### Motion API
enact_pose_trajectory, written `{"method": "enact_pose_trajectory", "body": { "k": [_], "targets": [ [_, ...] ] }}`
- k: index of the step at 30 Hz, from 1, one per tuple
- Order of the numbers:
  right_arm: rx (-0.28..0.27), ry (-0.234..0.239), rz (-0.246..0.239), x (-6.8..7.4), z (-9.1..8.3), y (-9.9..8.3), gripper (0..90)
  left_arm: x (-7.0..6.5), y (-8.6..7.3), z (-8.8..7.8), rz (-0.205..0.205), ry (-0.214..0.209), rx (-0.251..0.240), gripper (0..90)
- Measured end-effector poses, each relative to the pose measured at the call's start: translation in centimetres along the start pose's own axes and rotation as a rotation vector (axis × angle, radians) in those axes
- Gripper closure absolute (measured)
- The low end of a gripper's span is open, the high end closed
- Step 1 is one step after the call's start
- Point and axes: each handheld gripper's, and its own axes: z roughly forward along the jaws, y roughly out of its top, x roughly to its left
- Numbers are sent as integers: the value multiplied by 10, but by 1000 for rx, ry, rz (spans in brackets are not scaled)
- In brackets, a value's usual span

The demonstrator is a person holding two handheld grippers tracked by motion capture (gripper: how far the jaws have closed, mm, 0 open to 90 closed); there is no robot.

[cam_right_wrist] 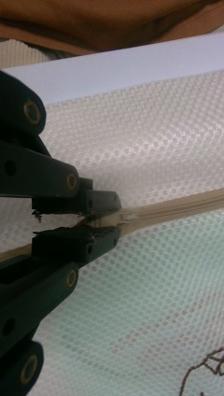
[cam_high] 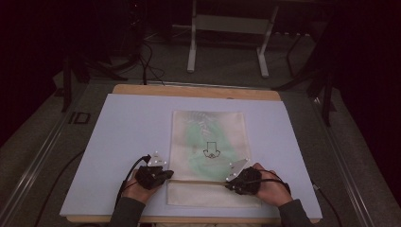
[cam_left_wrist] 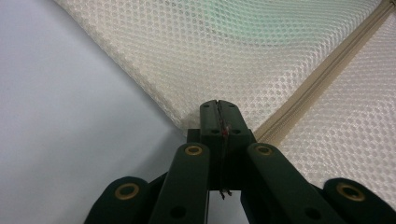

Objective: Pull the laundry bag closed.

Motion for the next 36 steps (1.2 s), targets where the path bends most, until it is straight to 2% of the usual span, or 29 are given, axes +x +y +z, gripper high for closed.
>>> {"method": "enact_pose_trajectory", "body": {
  "k": [36],
  "targets": [
    [-18,-11,58,-6,-15,-27,824,0,0,0,1,1,0,896]
  ]
}}
